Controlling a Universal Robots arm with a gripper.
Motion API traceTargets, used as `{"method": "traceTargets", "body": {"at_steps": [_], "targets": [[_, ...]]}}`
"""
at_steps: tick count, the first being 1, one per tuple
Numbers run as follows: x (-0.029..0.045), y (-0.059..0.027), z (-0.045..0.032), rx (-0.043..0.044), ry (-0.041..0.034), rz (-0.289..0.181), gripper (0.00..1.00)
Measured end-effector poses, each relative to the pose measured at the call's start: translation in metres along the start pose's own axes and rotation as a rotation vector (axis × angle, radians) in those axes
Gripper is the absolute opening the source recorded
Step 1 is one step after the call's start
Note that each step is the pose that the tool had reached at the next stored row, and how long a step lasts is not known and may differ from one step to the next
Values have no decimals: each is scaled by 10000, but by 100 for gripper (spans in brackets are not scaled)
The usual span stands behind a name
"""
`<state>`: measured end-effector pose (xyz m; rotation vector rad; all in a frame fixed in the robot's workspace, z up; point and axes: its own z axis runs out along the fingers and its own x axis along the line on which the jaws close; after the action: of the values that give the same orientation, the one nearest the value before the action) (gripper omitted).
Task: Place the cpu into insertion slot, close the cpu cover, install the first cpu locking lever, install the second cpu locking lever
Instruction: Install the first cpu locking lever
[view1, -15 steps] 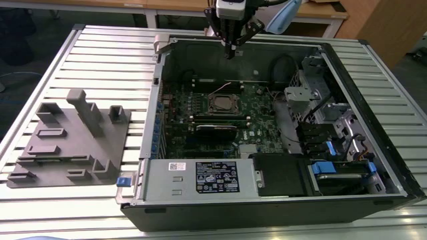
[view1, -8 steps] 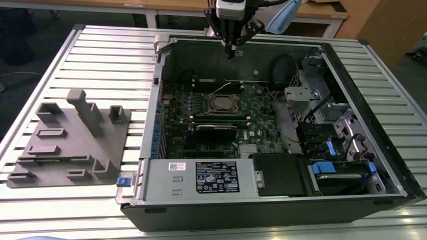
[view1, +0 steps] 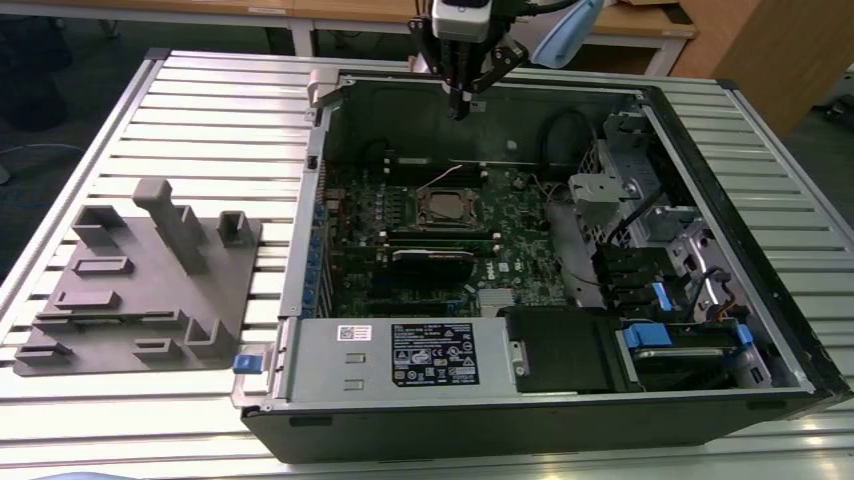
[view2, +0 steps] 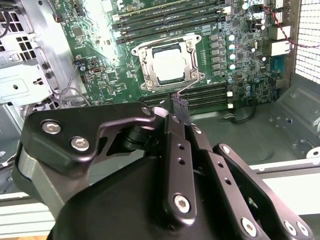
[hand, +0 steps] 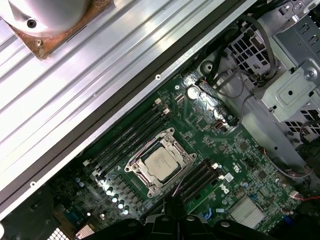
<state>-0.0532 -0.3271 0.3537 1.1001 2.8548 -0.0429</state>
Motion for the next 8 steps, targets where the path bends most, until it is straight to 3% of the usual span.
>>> {"method": "traceTargets", "body": {"at_steps": [8], "targets": [[2, -1, 22, 2, 0, 0, 11]]}}
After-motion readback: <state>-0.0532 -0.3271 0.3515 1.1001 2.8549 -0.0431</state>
